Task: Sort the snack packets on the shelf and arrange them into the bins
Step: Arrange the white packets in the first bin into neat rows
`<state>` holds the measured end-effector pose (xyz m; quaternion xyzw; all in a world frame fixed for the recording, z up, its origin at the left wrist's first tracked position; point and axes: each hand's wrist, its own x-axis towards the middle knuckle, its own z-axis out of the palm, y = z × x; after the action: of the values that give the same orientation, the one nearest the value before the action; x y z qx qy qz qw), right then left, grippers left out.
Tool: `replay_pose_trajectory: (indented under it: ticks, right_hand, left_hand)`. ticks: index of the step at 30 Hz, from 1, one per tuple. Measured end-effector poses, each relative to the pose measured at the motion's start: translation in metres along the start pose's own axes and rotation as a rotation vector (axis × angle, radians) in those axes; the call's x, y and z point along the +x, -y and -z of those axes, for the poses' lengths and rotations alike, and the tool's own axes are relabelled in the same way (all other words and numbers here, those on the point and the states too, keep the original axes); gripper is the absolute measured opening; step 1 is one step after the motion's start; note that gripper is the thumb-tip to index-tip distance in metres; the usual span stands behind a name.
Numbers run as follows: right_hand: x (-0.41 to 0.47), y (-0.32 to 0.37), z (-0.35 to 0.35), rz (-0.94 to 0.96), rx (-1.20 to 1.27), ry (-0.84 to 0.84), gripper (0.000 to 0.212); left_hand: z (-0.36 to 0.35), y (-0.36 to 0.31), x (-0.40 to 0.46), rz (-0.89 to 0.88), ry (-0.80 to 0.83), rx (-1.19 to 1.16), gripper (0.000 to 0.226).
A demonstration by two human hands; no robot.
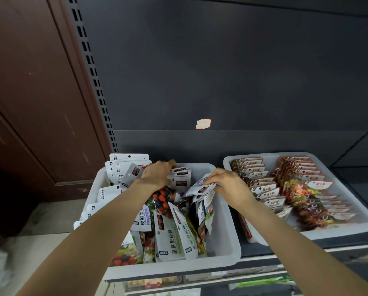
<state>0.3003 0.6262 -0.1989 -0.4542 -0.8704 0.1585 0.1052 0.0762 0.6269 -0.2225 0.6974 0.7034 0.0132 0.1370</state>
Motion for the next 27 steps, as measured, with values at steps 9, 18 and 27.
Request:
replay_pose_trajectory:
  ticks: [9, 18, 27]
  right_hand:
    - [-0.001, 0.003, 0.005, -0.03, -0.097, 0.012, 0.026]
    - [0.019, 0.031, 0.033, -0.037, -0.35, 0.059, 0.026]
    - [0.034, 0.05, 0.021, -0.197, -0.457, 0.142, 0.051]
  left_hand:
    - [-0.001, -0.005, -0.002, -0.043, -0.063, 0.092, 0.017]
    - [0.03, -0.01, 0.0, -0.042, -0.212, -0.132, 0.03]
    - [0.039, -0.009, -0.006, -0.154, -0.108, -0.424, 0.019]
